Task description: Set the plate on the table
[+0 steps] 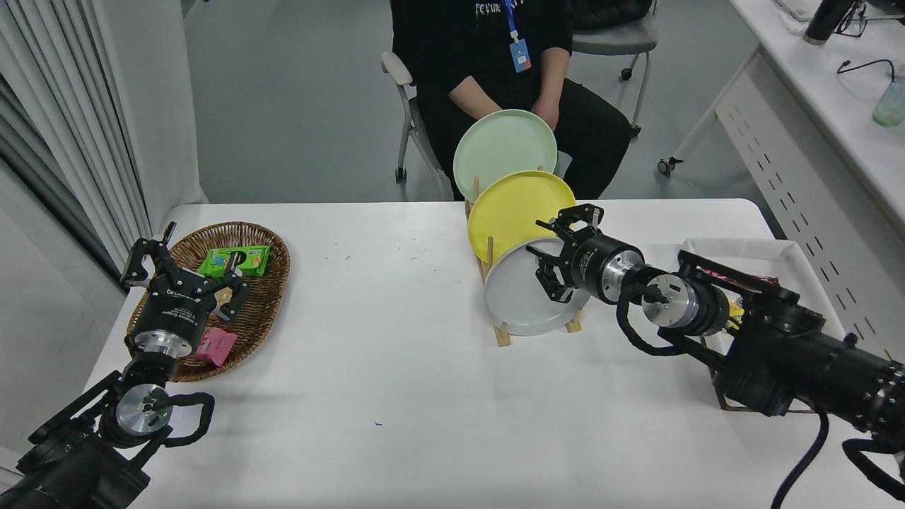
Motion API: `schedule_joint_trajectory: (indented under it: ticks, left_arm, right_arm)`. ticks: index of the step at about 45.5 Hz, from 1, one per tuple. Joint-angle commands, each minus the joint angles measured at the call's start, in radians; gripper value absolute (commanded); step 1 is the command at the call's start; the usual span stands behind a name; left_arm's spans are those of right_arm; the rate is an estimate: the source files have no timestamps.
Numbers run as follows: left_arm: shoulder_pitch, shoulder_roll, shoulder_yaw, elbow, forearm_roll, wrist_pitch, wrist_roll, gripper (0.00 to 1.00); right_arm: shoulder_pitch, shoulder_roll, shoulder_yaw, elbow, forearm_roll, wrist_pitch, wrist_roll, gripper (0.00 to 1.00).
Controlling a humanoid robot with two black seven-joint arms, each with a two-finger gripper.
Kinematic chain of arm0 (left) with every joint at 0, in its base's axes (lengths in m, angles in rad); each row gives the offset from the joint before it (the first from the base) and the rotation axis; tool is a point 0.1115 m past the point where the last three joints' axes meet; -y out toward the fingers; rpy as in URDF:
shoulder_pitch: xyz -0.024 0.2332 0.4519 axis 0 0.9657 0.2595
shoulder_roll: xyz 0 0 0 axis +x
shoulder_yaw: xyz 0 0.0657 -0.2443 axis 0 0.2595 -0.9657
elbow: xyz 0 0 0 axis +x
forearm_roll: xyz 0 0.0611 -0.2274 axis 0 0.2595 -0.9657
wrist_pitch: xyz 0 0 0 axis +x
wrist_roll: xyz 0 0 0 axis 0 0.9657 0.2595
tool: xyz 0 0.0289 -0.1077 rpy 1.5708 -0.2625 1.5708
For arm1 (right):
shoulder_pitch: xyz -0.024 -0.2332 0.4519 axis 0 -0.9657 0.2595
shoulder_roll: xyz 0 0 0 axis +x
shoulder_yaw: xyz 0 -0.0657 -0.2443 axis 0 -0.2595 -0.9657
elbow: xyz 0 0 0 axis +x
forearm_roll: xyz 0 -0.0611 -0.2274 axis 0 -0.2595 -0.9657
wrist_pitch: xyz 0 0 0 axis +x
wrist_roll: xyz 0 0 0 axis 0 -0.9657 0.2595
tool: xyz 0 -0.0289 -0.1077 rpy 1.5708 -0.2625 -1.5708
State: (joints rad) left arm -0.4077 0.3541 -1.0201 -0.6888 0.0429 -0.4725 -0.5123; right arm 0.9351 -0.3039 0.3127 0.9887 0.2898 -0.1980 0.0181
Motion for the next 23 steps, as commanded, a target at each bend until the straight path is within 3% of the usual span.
schedule_joint_trajectory:
  ticks: [1, 23]
  left_arm:
    - [0.000, 0.000, 0.000, 0.000, 0.000, 0.000, 0.000, 0.98]
    - [0.000, 0.000, 0.000, 0.000, 0.000, 0.000, 0.000, 0.98]
  right_arm:
    - [-0.002, -0.012, 0.002, 0.001, -0.003, -0.001, 0.000, 0.36]
    - [-0.009, -0.030, 0.003, 0.024, -0.003, -0.001, 0.000, 0.28]
